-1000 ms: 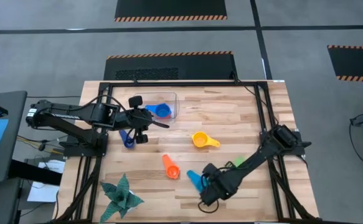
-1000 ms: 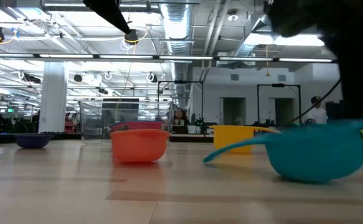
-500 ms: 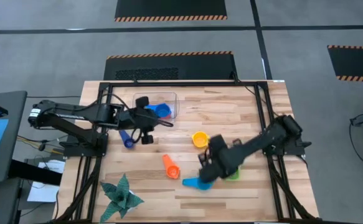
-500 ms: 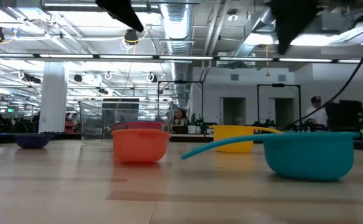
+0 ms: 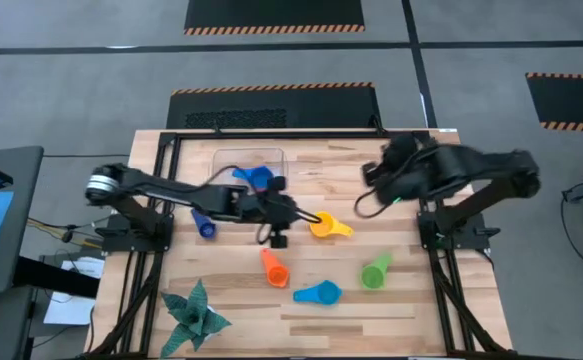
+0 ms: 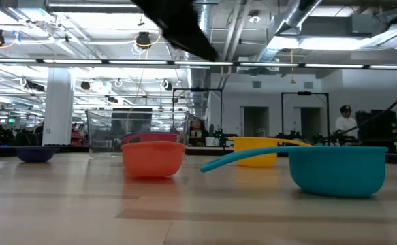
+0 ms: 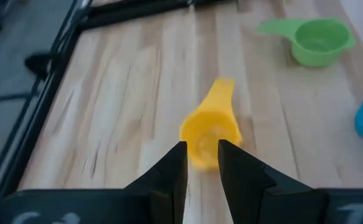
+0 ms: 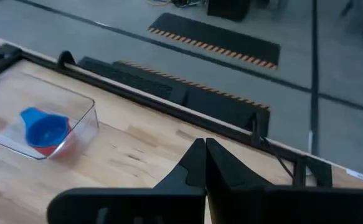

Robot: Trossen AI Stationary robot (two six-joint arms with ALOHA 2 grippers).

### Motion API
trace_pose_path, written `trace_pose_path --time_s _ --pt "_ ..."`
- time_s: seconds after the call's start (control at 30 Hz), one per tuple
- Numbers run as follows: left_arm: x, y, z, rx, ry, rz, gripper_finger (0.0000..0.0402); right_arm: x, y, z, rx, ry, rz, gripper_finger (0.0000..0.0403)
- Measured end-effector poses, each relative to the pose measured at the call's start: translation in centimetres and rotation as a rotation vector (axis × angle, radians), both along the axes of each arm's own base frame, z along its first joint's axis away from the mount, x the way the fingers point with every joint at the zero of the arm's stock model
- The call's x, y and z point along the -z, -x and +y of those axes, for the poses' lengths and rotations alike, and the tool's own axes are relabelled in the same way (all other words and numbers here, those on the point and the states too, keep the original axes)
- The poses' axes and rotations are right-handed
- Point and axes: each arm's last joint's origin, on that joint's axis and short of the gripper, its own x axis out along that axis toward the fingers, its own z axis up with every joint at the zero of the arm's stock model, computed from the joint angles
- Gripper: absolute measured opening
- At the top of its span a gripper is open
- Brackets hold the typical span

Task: Nest measuring cups in basket
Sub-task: Stack the yellow measuring cup on top of the blue measuring cup into the transparent bin

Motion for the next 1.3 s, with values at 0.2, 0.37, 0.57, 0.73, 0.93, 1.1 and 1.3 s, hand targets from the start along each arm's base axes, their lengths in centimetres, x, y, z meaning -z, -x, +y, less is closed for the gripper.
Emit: trace_pose_path --time_s 0.2,0.37,0.57,0.73,0.93,1.1,1.3 --pt "1.9 -5.8 -0.6 0.173 -0.114 0.128 0.0085 -2.2 4.4 -1.0 -0.031 -0.009 -0.093 0.0022" --pt "2.7 -8.9 -0.8 0.229 -0.16 0.381 0.0109 -2.4 5.2 -0.7 -0.115 -0.002 -0.039 0.0022" --pt "4.0 -10.9 -0.5 0.275 -0.148 0.594 0.0149 -2.4 5.7 -0.3 -0.166 0.011 -0.009 0.0021" --pt "6.5 -11.1 -0.2 0.342 -0.151 0.712 0.0173 -2.4 5.7 0.1 -0.208 0.022 0.011 0.0025" --pt "6.9 -11.5 -0.2 0.403 -0.232 0.672 0.0176 -2.5 5.9 0.3 -0.223 0.025 0.005 0.0026" --pt "7.4 -11.5 0.1 0.454 -0.262 0.679 0.0176 -2.6 6.1 0.3 -0.224 0.026 0.003 0.0026" --pt "9.3 -11.1 0.7 0.475 -0.28 0.705 0.0176 -2.7 6.3 0.2 -0.234 0.033 0.012 0.0026"
